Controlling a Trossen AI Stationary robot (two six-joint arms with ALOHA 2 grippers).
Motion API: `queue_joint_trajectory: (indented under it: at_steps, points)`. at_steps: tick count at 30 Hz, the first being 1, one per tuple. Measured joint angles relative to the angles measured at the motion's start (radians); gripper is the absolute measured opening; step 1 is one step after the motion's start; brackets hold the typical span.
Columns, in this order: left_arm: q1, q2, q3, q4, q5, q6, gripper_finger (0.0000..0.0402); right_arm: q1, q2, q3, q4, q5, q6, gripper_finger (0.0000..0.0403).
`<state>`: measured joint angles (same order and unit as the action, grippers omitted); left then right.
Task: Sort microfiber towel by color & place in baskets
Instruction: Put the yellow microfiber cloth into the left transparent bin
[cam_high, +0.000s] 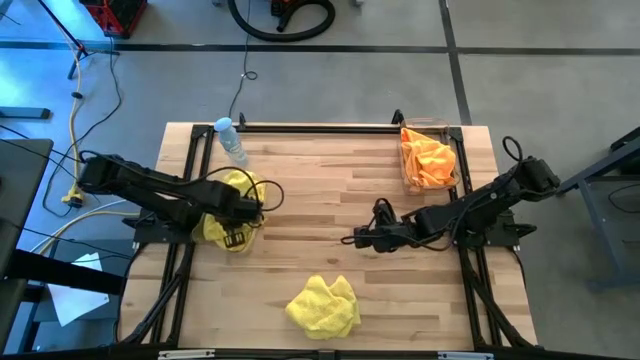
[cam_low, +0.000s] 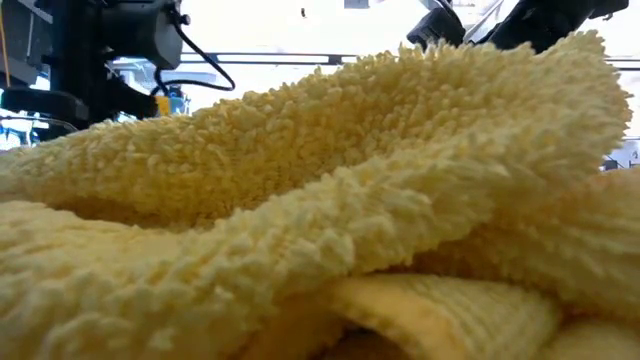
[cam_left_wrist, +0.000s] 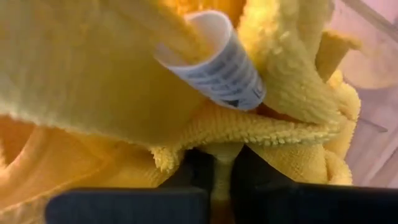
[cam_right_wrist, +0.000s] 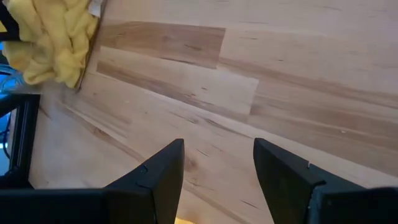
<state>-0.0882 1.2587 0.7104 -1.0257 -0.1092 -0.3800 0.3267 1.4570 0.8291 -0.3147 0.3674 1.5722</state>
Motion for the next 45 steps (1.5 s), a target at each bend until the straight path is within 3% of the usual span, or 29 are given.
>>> queue_joint_trajectory:
  at_steps: [7, 13, 17, 28, 45]
  points:
    - [0.021, 0.000, -0.011, 0.088, 0.056, -0.005, 0.0065, 0.001, 0.000, 0.000, 0.006, 0.002, 0.002, 0.0187]
    - [0.061, 0.000, -0.011, 0.098, 0.083, -0.236, 0.0118, 0.001, 0.000, 0.000, 0.008, 0.003, 0.002, 0.0187]
    - [0.063, 0.000, -0.011, 0.114, 0.108, -0.291, 0.0136, 0.001, 0.000, 0.000, 0.008, 0.003, 0.002, 0.0187]
    - [0.063, 0.001, 0.113, 0.036, 0.127, -0.370, 0.0143, 0.001, 0.000, 0.000, 0.006, -0.011, -0.047, 0.0187]
    - [0.061, 0.000, 0.361, -0.280, 0.125, -0.617, 0.0143, 0.006, 0.000, 0.000, 0.005, -0.244, -0.320, 0.0187]
